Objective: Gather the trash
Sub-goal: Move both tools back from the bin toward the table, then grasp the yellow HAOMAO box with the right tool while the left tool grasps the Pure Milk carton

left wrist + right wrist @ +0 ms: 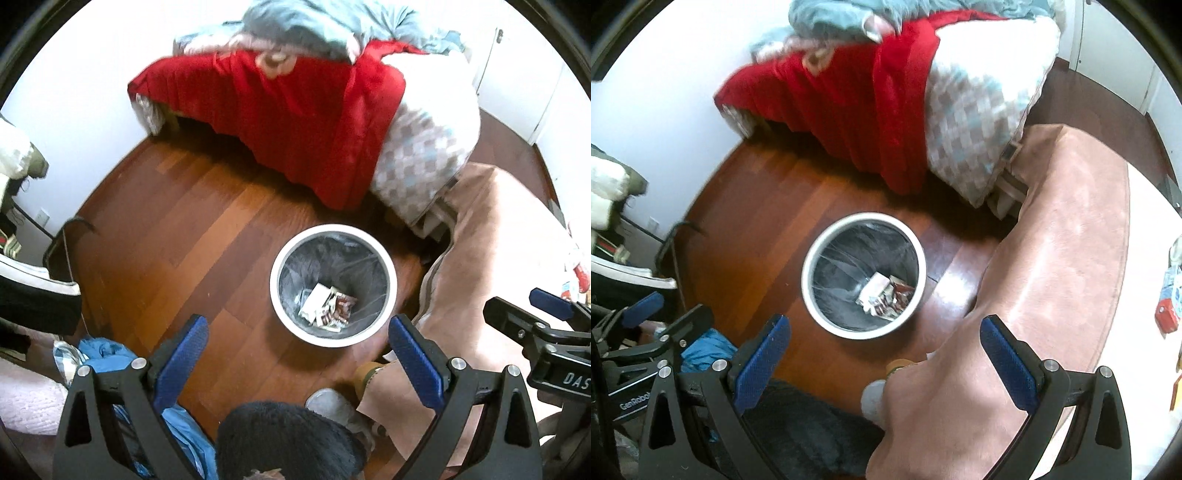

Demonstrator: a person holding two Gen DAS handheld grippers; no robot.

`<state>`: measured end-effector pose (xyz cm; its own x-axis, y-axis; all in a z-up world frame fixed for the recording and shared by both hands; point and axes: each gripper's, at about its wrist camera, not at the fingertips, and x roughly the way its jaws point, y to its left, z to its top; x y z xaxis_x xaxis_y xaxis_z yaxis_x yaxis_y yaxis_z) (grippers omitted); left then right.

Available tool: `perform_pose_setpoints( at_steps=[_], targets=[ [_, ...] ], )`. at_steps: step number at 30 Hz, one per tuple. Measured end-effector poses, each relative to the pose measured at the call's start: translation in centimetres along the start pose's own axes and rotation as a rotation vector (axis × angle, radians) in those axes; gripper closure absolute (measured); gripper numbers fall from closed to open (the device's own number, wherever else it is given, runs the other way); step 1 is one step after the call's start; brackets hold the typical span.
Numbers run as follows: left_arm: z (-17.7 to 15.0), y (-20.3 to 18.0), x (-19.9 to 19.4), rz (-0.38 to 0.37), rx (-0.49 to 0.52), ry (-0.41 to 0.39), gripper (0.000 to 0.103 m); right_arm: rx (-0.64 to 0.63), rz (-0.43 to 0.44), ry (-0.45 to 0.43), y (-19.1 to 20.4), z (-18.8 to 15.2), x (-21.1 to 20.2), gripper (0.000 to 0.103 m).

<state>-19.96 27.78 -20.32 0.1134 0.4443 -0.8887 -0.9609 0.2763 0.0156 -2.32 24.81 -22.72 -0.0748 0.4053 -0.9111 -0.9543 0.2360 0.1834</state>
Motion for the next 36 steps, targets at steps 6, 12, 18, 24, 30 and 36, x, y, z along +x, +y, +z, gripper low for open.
perform_pose_setpoints(
  at_steps=[6,12,18,24,30,36],
  targets=[
    [-0.1,-3.0,-4.9,-0.004,0.04,-0.096,0.004,0.09,0.113,-0.094,-2.6,-1.5,-6.5,0.0],
    [-0.4,-11.4,-6.2,-0.062,0.142,-0.141,0.004,0.236,0.099,-0.178,-10.3,-4.0,-12.5,0.0],
    [-1.1,-24.3,-3.2,-0.167,0.296,-0.071,0.004,0.492,-0.092,-0.181,-24.7,-8.8,-15.9,0.0],
    [-2.1,-38.9,0.7,-0.232,0.488,0.016,0.003,0.865,-0.287,-0.119,-42.2,-16.6,-15.2,0.006],
    [-2.4,-48.2,4.7,-0.287,0.616,0.147,0.004,1.047,-0.276,-0.07,-50.4,-20.0,-12.6,0.037],
    [-2.6,-53.4,8.0,-0.282,0.705,0.203,0.006,1.079,-0.288,-0.051,-52.7,-20.0,-10.6,0.037]
  ],
)
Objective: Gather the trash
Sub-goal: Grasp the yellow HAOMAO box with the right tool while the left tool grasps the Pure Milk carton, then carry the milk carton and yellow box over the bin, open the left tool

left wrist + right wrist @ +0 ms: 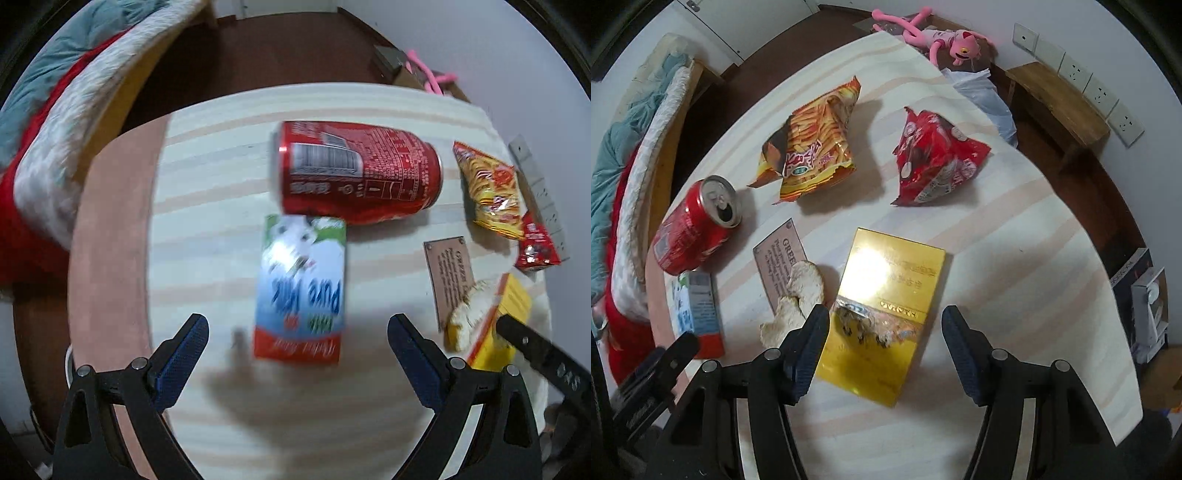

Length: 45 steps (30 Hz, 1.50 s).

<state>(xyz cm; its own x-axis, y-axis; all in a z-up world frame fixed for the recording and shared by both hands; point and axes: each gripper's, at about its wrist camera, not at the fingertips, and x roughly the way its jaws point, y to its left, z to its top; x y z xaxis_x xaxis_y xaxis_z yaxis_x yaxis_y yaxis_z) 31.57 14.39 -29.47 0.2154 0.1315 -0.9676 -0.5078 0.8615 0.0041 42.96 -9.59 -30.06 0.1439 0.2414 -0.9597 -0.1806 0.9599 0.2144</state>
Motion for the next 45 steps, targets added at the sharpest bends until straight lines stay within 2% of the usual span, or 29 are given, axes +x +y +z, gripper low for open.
perform_pose_setpoints(
  at_steps=[1,2,3,5,7,10,17,19,20,21,26,29,31,33,39,45],
  targets=[
    [0.3,-0.2,0.4,-0.001,0.003,0.005,0.01,-0.002,-0.005,0.01,0.2,0.1,0.3,0.035],
    [0.4,-0.2,0.8,0.002,0.0,0.013,0.023,-0.022,-0.02,-0.008,0.6,0.1,0.3,0.035],
    [0.5,-0.2,1.0,0.002,-0.007,0.019,0.04,-0.039,-0.031,-0.008,1.2,0.2,0.5,0.034],
    [0.4,-0.2,1.2,0.011,-0.014,0.025,0.056,-0.097,-0.092,-0.01,2.2,0.1,0.9,0.034],
    [-0.3,-0.4,0.7,0.002,-0.015,0.004,0.056,-0.171,-0.139,-0.023,3.2,-0.6,1.0,0.037],
    [-1.8,-0.7,-0.2,0.002,-0.004,-0.011,0.056,-0.25,-0.132,-0.023,3.3,-1.4,0.7,0.038],
    [-8.4,0.6,-2.0,-0.031,-0.011,0.015,0.056,-0.431,-0.143,0.079,2.4,-5.9,-0.5,0.038],
    [-9.8,0.7,-1.8,-0.028,-0.007,0.031,0.056,-0.461,-0.163,0.107,2.2,-6.6,-0.7,0.035],
    [-10.1,0.8,-1.7,-0.033,-0.014,0.031,0.056,-0.465,-0.181,0.118,2.2,-6.8,-0.6,0.032],
    [-10.3,0.7,-1.8,-0.032,-0.017,0.022,0.056,-0.462,-0.189,0.121,2.0,-7.2,-0.5,0.024],
    [-10.1,0.2,-1.3,-0.027,-0.017,0.033,0.055,-0.368,-0.183,0.056,1.9,-7.8,-0.9,0.023],
    [-9.7,-0.5,-0.9,-0.004,0.002,0.018,0.055,-0.31,-0.182,0.004,1.5,-8.2,-1.2,0.029],
    [-9.8,-0.5,-1.1,-0.007,-0.009,0.011,0.056,-0.285,-0.192,-0.024,1.2,-8.2,-1.4,0.038],
    [-10.2,-1.3,-1.2,-0.006,-0.016,0.005,0.056,-0.265,-0.195,-0.056,0.8,-8.5,-1.8,0.043],
    [-12.3,-0.8,-3.5,0.002,-0.036,-0.055,0.057,-0.279,-0.138,-0.069,-0.8,-8.9,-2.4,0.044],
    [-15.7,2.0,-9.9,-0.007,-0.084,-0.17,0.057,-0.333,-0.04,-0.13,1.5,-10.9,-6.1,0.044]
  ],
)
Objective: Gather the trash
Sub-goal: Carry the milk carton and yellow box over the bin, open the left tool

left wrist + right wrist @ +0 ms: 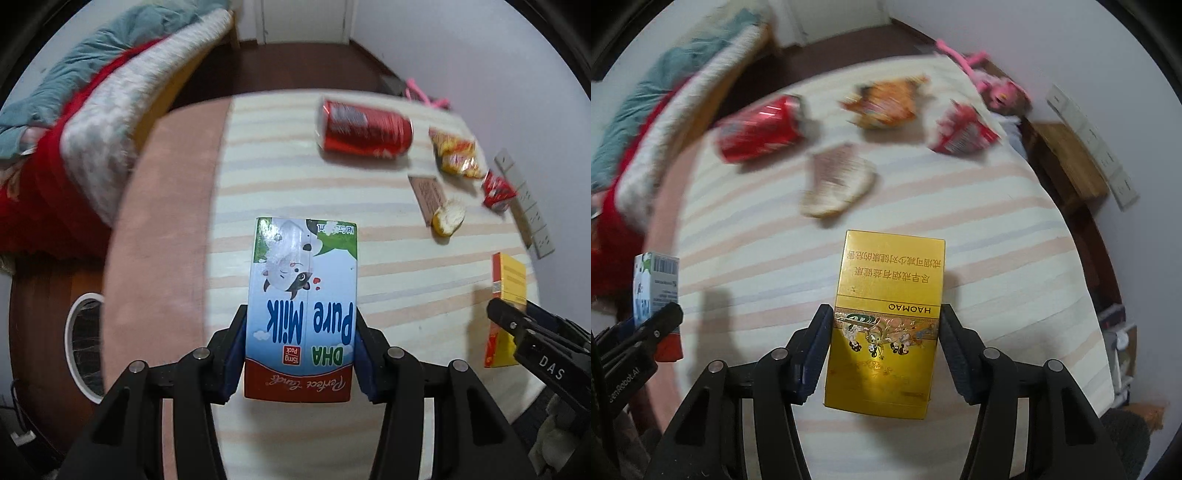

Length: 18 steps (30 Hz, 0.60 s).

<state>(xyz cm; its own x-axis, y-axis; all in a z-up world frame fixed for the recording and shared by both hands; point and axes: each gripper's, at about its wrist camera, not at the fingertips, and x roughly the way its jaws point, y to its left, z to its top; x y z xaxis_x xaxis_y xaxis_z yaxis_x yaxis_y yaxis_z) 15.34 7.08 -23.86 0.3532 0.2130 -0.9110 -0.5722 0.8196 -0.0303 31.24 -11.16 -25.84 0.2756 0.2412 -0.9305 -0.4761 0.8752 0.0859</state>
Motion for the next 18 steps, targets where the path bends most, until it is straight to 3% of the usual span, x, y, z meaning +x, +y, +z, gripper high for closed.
perform_pose_setpoints(
  at_steps=[6,11,18],
  targets=[
    [-0.7,6.6,-6.4,0.013,-0.062,-0.117,0.057,-0.092,0.131,-0.086,6.4,-1.1,-5.6,0.044],
    [-1.7,12.2,-11.0,0.034,-0.139,-0.202,0.057,-0.212,0.248,-0.142,14.4,-2.2,-9.8,0.044],
    [-4.0,20.8,-15.4,0.121,-0.239,-0.281,0.057,-0.366,0.383,-0.156,25.6,-4.4,-12.2,0.044]
  ],
)
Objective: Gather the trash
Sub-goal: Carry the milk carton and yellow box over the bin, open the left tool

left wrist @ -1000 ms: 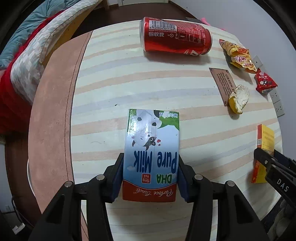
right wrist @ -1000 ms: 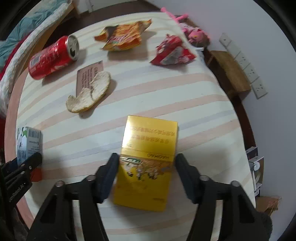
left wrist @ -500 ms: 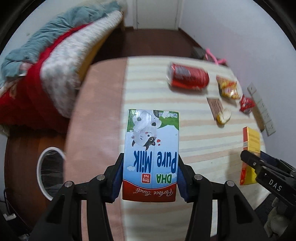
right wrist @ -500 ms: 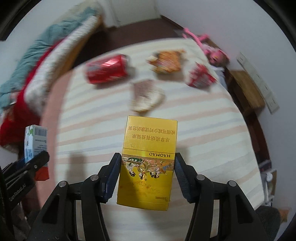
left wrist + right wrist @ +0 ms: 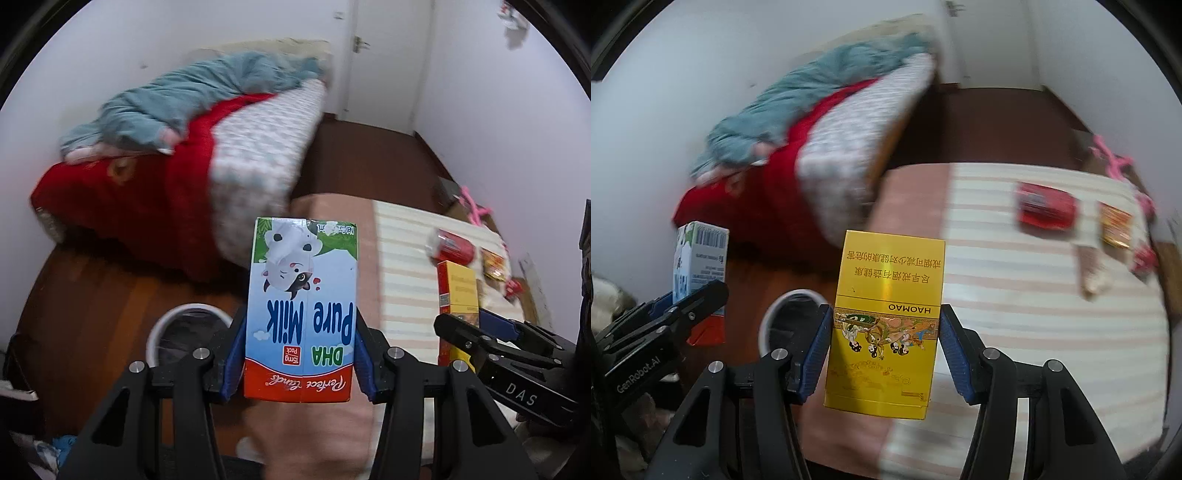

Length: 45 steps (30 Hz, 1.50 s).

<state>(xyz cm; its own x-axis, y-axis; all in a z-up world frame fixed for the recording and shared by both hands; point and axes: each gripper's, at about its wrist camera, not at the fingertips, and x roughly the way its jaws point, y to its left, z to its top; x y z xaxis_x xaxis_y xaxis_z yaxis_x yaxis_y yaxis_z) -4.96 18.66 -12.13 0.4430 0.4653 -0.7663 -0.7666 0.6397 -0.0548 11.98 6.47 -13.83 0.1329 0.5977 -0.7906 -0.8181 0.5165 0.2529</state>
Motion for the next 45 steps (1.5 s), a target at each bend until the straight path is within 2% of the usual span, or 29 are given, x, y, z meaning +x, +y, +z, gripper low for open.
perform_pose_setpoints(
  at_steps=[4,9,12,14,19,23,28,33,34,35,36,38,39,40,41,42,43,45],
  targets=[
    [-0.2,4.9,0.4,0.062,-0.049,0.002,0.057,-0.073,0.065,0.04,6.3,1.0,3.2,0.044],
    [-0.8,11.1,3.2,0.126,-0.122,0.037,0.057,-0.153,0.095,0.104,12.4,1.7,8.9,0.044],
    [-1.4,14.7,5.4,0.123,-0.188,0.08,0.057,-0.192,0.097,0.156,15.1,1.4,13.1,0.044],
    [-1.9,17.0,7.2,0.11,-0.24,0.116,0.057,-0.203,0.108,0.232,16.8,0.9,16.9,0.044],
    [-3.4,21.5,13.4,0.024,-0.344,0.264,0.057,-0.218,0.099,0.359,18.7,-0.3,24.3,0.044],
    [-4.6,23.5,18.1,-0.03,-0.39,0.362,0.056,-0.229,0.073,0.445,19.3,-1.1,30.0,0.044],
    [-5.3,24.6,22.3,-0.022,-0.409,0.425,0.055,-0.211,0.055,0.522,19.3,-1.5,36.1,0.044],
    [-5.5,25.1,24.2,-0.016,-0.424,0.453,0.054,-0.19,0.052,0.568,18.8,-2.1,39.0,0.044],
    [-5.6,25.4,24.3,-0.01,-0.428,0.455,0.052,-0.192,0.059,0.573,18.9,-2.1,39.6,0.044],
    [-5.7,25.6,24.4,0.001,-0.433,0.459,0.038,-0.197,0.063,0.581,18.9,-2.2,40.1,0.044],
    [-5.9,25.9,24.3,0.011,-0.435,0.46,0.018,-0.196,0.064,0.586,18.9,-2.2,40.3,0.043],
    [-6.2,26.2,24.3,0.034,-0.435,0.455,0.005,-0.183,0.087,0.603,18.7,-2.4,40.9,0.043],
    [-6.4,26.4,24.2,0.047,-0.428,0.451,0.004,-0.179,0.093,0.605,18.6,-2.4,41.2,0.043],
    [-6.6,26.5,24.2,0.057,-0.426,0.454,0.004,-0.18,0.096,0.606,18.6,-2.4,41.1,0.038],
    [-6.8,26.7,24.1,0.068,-0.428,0.456,0.004,-0.181,0.099,0.606,18.6,-2.5,41.2,0.031],
    [-7.0,26.9,23.8,0.075,-0.429,0.453,0.004,-0.184,0.095,0.603,18.6,-2.5,41.2,0.013],
    [-7.1,27.1,23.7,0.083,-0.43,0.451,0.004,-0.192,0.088,0.6,18.7,-2.5,41.2,0.007],
    [-7.4,27.4,23.0,0.113,-0.426,0.445,0.004,-0.216,0.067,0.593,18.9,-2.6,40.6,0.007]
  ],
)
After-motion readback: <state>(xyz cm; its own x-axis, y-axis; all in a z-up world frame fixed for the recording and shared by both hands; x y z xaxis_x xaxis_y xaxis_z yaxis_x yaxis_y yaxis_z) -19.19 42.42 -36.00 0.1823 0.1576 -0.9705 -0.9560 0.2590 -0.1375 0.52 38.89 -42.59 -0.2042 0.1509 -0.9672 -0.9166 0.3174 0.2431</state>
